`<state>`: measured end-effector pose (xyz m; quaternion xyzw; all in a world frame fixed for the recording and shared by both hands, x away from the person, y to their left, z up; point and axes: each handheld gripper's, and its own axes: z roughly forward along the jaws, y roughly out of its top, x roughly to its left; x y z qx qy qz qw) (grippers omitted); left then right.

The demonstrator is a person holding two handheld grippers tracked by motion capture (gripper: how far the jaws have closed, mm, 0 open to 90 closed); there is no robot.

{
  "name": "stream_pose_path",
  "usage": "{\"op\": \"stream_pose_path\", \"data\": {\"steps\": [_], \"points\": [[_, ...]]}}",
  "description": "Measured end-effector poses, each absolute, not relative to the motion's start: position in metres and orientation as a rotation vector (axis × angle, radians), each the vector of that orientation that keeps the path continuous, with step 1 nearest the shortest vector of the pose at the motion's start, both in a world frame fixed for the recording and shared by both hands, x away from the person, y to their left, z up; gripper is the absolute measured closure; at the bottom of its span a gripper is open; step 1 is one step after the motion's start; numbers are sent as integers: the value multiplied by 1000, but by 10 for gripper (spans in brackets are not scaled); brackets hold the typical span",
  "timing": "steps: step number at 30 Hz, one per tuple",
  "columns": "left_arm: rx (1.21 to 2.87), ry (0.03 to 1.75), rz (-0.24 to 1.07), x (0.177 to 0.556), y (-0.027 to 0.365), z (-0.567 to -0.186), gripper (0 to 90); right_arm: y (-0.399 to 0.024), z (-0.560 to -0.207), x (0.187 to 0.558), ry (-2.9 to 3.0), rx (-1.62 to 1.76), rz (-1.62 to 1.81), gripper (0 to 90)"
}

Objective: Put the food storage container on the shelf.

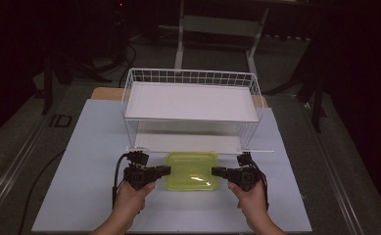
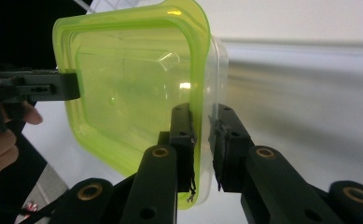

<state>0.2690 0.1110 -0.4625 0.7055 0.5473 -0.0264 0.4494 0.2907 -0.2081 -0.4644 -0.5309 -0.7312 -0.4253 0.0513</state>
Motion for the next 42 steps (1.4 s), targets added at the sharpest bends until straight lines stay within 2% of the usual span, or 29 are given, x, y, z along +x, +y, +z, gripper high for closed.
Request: {"op": "stream_pose_path", "data": {"steps": [8,16,42], "points": [[1705,1323,9,284,113,-452,804,-203,-452,307,-2244,-1621,-1401,793],[1704,1329,54,303,111,-462,803,-200,-462,325,-2226,-1674,-1393,792],[1691,1353,40,352,107,-503,802,-191,-493,370,-2257,-1828,-1327,779]]}}
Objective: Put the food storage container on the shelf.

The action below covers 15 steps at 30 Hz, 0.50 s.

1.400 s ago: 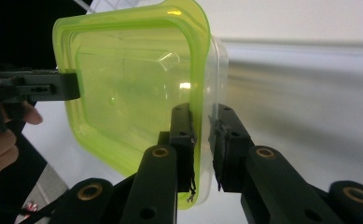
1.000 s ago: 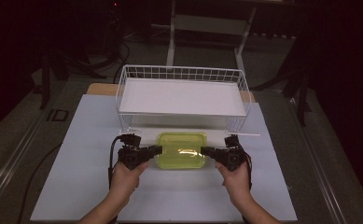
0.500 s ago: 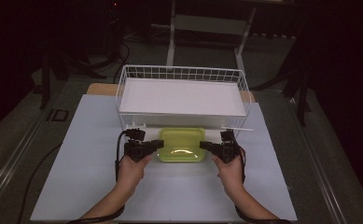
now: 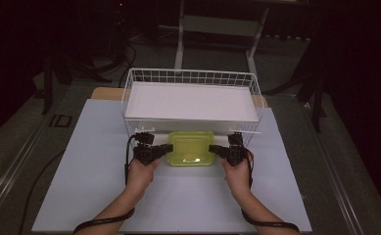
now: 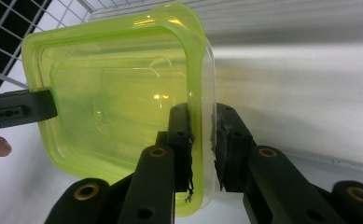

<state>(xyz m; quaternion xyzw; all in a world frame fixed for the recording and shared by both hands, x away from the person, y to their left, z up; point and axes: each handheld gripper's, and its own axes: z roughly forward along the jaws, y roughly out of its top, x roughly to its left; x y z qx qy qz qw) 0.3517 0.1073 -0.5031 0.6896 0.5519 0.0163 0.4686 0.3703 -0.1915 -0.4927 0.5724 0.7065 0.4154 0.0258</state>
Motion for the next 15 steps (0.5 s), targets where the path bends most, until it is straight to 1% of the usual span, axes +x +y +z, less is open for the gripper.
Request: {"op": "stream_pose_path", "data": {"steps": [7,13,15], "points": [[1660,1339,44,362,108,-509,789,-190,-493,375,2166,1778,1274,782],[1657,1280,86,372,107,-514,733,-188,-491,379,2141,1776,1263,779],[1664,1258,127,372,106,-515,713,-189,-491,381,2133,1779,1255,773]]}}
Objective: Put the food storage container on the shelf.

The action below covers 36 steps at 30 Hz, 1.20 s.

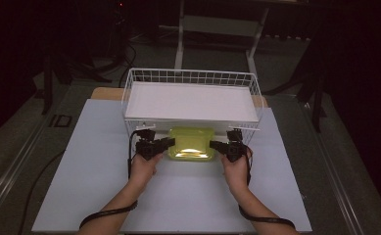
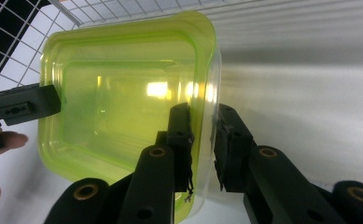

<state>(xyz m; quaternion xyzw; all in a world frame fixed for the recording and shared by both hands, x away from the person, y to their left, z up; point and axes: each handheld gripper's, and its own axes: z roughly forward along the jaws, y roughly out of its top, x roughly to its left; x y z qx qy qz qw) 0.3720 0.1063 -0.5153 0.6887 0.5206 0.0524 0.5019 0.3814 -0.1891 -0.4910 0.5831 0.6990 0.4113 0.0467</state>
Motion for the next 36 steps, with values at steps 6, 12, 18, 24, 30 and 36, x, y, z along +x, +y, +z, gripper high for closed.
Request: {"op": "stream_pose_path", "data": {"steps": [6,12,18,24,30,36], "points": [[1661,1258,200,375,101,-518,649,-187,-492,384,2101,1771,1253,734],[1661,1265,235,376,100,-519,482,-185,-496,382,2082,1728,1237,650],[1684,1197,262,367,100,-516,277,-180,-496,375,2077,1528,1182,549],[1682,1173,234,356,103,-509,177,-185,-490,364,2094,1511,1218,532],[1691,1128,191,340,110,-500,153,-182,-482,348,2134,1481,1262,530],[1726,1072,137,323,118,-497,62,-177,-478,336,2160,1444,1275,547]]}}
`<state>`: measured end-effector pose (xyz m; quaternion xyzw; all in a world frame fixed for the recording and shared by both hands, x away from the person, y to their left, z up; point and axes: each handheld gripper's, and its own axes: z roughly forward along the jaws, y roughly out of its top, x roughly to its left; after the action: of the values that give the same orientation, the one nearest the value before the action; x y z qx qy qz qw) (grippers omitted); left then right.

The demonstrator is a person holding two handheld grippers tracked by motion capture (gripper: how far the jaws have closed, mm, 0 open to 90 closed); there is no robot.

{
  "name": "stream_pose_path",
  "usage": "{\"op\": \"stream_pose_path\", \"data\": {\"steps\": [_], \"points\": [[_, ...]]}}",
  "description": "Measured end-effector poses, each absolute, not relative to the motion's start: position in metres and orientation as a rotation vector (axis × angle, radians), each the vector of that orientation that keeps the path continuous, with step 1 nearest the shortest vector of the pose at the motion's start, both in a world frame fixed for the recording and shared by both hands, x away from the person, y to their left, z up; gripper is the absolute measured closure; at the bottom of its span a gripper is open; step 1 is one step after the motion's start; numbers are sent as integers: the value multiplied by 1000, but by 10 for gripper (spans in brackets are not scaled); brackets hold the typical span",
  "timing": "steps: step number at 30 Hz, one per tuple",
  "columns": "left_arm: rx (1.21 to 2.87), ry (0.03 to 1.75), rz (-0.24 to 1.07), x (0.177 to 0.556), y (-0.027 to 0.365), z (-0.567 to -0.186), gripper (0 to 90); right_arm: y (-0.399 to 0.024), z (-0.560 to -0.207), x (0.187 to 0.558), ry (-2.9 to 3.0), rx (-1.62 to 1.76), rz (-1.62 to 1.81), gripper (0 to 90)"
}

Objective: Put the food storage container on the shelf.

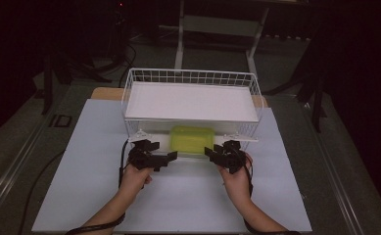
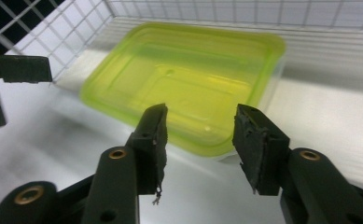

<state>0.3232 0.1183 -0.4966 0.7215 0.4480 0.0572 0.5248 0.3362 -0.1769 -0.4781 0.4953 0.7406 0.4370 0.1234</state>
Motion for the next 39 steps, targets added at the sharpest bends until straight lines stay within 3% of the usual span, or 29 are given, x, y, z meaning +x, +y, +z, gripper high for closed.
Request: {"op": "stream_pose_path", "data": {"steps": [8,20,39], "points": [[1742,1033,84,302,125,-500,28,-166,-482,325,2191,1438,1272,586],[1798,1027,138,287,131,-512,26,-143,-502,324,2243,1442,1188,898],[1831,989,215,281,124,-517,22,-124,-515,357,2217,1487,1161,899]]}}
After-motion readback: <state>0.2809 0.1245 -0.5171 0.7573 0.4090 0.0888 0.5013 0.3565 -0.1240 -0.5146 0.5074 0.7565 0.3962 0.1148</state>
